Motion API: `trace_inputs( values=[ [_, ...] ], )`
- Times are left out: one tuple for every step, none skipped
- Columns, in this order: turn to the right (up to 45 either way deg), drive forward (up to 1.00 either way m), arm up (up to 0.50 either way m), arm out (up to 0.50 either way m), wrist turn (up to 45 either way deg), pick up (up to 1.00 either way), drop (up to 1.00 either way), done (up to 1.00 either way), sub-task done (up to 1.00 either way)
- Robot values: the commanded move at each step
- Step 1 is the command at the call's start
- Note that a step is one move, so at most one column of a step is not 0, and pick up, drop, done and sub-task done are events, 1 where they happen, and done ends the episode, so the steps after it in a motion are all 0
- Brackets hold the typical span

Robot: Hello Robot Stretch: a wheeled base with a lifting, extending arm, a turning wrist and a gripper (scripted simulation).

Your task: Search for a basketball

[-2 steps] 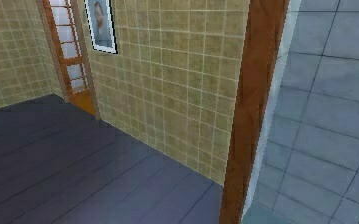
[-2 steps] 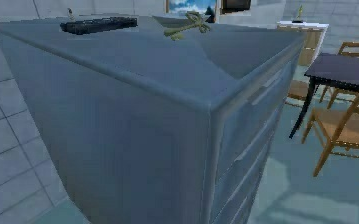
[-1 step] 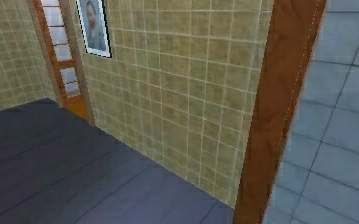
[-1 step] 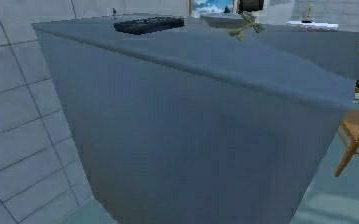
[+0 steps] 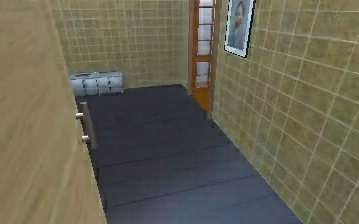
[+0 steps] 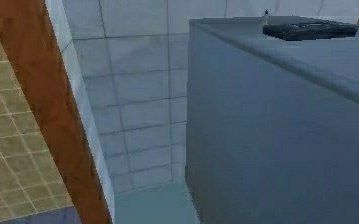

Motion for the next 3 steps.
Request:
trace_inputs(
  values=[
    [0.0,1.0,0.0,0.0,0.0,0.0,0.0,0.0,0.0],
    [0.0,1.0,0.0,0.0,0.0,0.0,0.0,0.0,0.0],
    [0.0,0.9,0.0,0.0,0.0,0.0,0.0,0.0,0.0]
  ],
)
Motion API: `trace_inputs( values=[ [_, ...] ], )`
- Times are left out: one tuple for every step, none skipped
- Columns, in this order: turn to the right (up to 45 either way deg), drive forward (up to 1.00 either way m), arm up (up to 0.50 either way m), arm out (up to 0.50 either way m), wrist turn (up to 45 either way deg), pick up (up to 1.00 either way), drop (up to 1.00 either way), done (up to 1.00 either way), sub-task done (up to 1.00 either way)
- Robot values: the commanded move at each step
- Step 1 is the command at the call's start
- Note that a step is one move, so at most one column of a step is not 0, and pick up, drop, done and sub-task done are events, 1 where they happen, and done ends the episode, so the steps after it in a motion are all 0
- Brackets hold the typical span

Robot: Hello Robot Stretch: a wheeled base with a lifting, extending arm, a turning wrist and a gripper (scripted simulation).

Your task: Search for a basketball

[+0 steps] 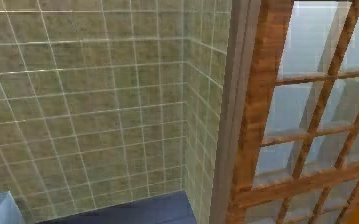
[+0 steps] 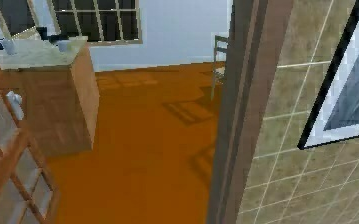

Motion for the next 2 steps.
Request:
trace_inputs(
  values=[
    [-36.0,0.0,0.0,0.0,0.0,0.0,0.0,0.0,0.0],
    [0.0,0.05,0.0,0.0,0.0,0.0,0.0,0.0,0.0]
  ],
)
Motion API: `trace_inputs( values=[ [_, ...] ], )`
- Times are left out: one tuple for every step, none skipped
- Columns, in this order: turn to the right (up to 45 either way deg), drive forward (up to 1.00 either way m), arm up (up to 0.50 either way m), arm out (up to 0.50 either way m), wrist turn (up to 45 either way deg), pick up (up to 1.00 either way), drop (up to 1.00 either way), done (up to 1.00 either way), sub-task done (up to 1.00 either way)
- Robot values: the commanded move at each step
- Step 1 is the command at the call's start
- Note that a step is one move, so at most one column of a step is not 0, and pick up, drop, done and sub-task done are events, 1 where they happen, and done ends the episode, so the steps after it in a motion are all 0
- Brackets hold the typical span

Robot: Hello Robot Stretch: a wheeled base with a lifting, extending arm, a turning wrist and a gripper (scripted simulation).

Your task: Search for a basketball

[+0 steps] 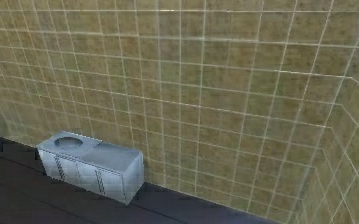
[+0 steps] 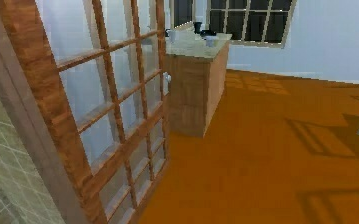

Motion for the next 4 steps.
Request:
trace_inputs(
  values=[
    [45.0,0.0,0.0,0.0,0.0,0.0,0.0,0.0,0.0],
    [45.0,0.0,0.0,0.0,0.0,0.0,0.0,0.0,0.0],
    [18.0,0.0,0.0,0.0,0.0,0.0,0.0,0.0,0.0],
    [0.0,0.25,0.0,0.0,0.0,0.0,0.0,0.0,0.0]
  ],
)
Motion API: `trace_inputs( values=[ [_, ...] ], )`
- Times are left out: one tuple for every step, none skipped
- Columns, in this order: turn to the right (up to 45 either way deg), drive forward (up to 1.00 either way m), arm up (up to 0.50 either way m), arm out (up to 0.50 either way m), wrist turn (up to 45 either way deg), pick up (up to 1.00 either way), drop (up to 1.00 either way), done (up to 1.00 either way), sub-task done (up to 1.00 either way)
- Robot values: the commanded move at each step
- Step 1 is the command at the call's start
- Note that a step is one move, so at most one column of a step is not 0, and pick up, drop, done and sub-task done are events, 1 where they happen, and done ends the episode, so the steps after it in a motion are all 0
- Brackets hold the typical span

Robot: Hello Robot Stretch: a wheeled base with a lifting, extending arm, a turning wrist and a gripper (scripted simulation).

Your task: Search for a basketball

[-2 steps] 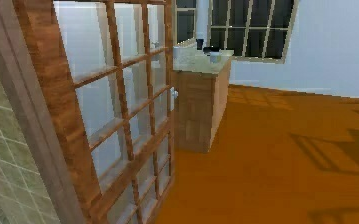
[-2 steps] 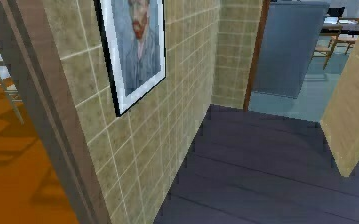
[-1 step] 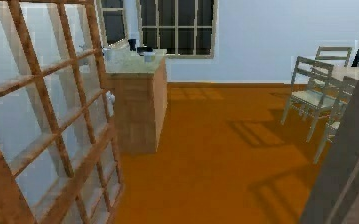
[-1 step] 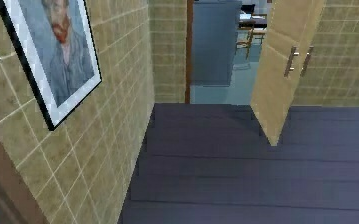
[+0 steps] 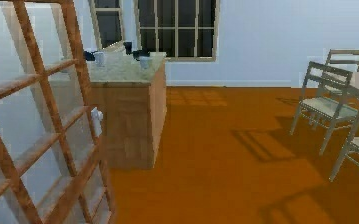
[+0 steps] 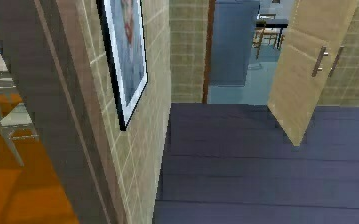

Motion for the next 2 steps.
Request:
trace_inputs(
  values=[
    [3.0,0.0,0.0,0.0,0.0,0.0,0.0,0.0,0.0],
    [0.0,0.3,0.0,0.0,0.0,0.0,0.0,0.0,0.0]
  ],
)
